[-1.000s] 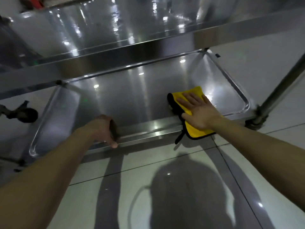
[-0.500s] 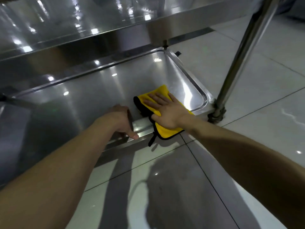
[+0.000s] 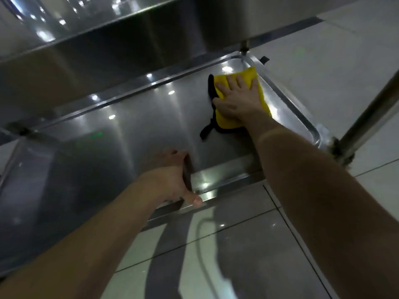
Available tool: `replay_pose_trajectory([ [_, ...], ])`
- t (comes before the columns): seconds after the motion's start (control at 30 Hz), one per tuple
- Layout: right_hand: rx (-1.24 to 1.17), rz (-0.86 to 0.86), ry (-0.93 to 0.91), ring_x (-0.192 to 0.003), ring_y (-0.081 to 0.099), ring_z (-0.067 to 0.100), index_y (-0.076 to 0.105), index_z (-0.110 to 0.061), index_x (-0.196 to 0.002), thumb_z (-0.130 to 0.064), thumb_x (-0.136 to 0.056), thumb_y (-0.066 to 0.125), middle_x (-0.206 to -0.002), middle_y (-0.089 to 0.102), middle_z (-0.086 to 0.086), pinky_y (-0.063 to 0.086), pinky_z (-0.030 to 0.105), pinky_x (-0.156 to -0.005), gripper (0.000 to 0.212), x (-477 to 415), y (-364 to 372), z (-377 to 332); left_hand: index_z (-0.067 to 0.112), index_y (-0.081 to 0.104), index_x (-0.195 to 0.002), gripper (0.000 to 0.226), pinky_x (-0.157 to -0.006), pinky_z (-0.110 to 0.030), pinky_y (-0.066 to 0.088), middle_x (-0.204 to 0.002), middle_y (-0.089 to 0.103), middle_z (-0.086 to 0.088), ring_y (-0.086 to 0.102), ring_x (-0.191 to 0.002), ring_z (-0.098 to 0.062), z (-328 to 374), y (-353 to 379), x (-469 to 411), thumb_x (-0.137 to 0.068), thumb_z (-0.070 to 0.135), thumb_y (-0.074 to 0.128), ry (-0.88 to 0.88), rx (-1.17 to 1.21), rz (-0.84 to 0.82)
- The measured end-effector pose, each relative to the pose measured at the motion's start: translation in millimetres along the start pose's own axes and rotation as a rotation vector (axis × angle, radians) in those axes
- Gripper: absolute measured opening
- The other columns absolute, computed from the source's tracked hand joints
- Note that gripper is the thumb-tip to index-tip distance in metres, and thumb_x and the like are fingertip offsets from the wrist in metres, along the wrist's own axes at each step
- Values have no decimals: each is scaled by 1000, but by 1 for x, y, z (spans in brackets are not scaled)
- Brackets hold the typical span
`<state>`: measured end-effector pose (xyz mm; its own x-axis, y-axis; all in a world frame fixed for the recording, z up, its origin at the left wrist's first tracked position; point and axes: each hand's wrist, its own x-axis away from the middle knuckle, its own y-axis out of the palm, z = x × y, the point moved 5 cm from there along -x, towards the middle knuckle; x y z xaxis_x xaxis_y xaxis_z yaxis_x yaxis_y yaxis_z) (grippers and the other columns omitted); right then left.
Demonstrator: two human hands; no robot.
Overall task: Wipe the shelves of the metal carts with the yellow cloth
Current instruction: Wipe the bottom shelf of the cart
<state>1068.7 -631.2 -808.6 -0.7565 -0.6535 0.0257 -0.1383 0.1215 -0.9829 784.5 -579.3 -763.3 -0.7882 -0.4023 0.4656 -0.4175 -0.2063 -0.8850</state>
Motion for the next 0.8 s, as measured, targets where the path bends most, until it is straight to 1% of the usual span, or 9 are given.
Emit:
replay_pose_trajectory([
  [0.07, 12, -37, -95, -165, -2, 24, 14, -44, -168, -71, -97, 22, -180, 4, -2, -6, 68, -126, 76, -2, 7, -34, 26, 48, -154, 136, -114, -41, 47, -152, 53, -2, 51, -139, -29, -3, 0, -2, -39, 81, 95, 4, -14, 3],
  [0.17, 26, -36, -244, -165, 1, 24, 14, -44, -169, -68, -99, 23, -180, 5, -1, -3, 65, -127, 74, 30, 20, -72, 26, 41, -162, 143, -117, -41, 44, -159, 50, -4, 47, -145, -29, -2, -2, 1, -42, 80, 96, -3, -12, -20],
  [0.27, 52, -40, -381, -166, 1, 22, 12, -44, -169, -66, -98, 22, -180, 4, -3, -3, 62, -128, 75, 84, 25, -87, 27, 52, -150, 123, -113, -39, 46, -151, 57, -6, 52, -140, -29, 5, -7, 6, -47, 75, 98, -5, -17, -13],
  [0.37, 71, -100, -487, -165, -4, 17, 8, -44, -169, -66, -91, 16, -179, -1, -8, -5, 58, -130, 81, 143, 28, -81, 24, 53, -151, 116, -115, -38, 44, -154, 57, -6, 51, -143, -30, 12, -12, 14, -55, 70, 98, -6, -27, -12],
  [0.5, 27, -141, -552, -165, -4, 11, 9, -46, -168, -60, -94, 22, -179, 0, -13, -6, 49, -132, 76, 189, 17, -28, 23, 57, -148, 110, -112, -39, 49, -148, 62, -7, 58, -136, -31, 15, -18, 27, -57, 67, 100, -6, -2, -30],
  [0.57, 0, -175, -471, -164, -7, 10, 8, -48, -168, -58, -94, 22, -178, -2, -15, -6, 47, -132, 75, 189, 7, 16, 19, 60, -142, 108, -110, -42, 52, -146, 63, -8, 60, -132, -33, 17, -21, 31, -55, 69, 100, -18, -5, -44],
  [0.7, 45, -72, -63, -164, -7, 12, 3, -48, -168, -63, -97, 18, -179, -3, -12, -6, 53, -132, 74, 174, -12, 98, 18, 59, -140, 107, -108, -41, 53, -145, 62, -9, 61, -130, -33, 20, -22, 34, -55, 70, 99, -41, 34, -21],
  [0.77, 69, -48, 70, -165, -7, 16, 3, -45, -169, -65, -97, 16, -179, -5, -7, -8, 58, -130, 76, 170, -10, 98, 16, 56, -144, 109, -111, -43, 52, -149, 59, -11, 59, -133, -34, 21, -19, 35, -58, 66, 100, -35, 64, 6],
  [0.8, 77, -49, 93, -165, -8, 19, 2, -43, -169, -65, -99, 16, -179, -6, -5, -10, 61, -129, 75, 170, -7, 86, 15, 51, -151, 114, -115, -44, 49, -156, 52, -13, 54, -140, -35, 22, -17, 36, -60, 63, 100, -30, 83, 22],
])
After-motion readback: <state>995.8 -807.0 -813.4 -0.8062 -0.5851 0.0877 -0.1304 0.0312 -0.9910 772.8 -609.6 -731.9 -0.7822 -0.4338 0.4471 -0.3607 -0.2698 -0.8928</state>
